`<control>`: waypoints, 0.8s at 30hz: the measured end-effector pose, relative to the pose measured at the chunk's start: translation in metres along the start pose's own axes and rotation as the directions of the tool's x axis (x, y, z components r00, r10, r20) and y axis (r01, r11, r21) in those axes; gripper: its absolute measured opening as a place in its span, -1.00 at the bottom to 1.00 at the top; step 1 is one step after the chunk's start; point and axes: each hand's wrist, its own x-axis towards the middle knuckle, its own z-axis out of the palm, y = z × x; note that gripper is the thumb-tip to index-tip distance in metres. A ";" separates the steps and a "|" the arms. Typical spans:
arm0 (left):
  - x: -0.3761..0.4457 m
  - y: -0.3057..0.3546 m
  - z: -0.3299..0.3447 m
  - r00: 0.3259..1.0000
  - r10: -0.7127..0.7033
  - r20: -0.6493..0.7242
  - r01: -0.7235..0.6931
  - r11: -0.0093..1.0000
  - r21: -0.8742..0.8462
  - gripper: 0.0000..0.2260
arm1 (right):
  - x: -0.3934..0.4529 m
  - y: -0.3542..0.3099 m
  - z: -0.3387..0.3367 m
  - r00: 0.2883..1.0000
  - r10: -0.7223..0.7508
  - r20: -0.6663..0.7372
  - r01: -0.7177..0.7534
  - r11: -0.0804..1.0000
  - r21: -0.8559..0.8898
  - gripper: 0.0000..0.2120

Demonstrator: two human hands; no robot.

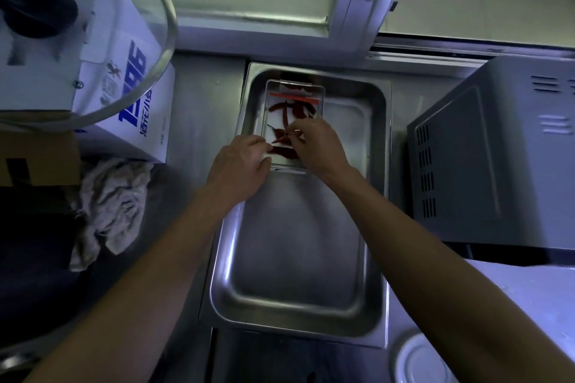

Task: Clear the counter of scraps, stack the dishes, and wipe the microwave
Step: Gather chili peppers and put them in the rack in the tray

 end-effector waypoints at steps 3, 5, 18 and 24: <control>-0.013 0.010 -0.006 1.000 -0.001 -0.003 0.001 1.000 -0.017 -0.72 | -0.025 0.000 -0.013 0.999 0.008 -0.041 -0.007 0.999 0.046 -0.84; -0.024 0.021 -0.009 1.000 -0.013 0.002 0.013 0.999 -0.029 -0.71 | -0.047 -0.001 -0.023 0.999 0.027 -0.043 -0.025 0.998 0.051 -0.77; -0.097 0.123 0.022 0.989 0.142 0.039 -0.138 0.985 -0.100 -0.70 | -0.236 0.017 -0.068 0.947 0.310 -0.087 -0.305 0.950 0.067 -0.73; -0.128 0.169 0.049 0.949 0.291 0.119 -0.279 0.954 -0.114 -0.71 | -0.322 0.039 -0.071 0.890 0.430 -0.151 -0.418 0.902 0.107 -0.75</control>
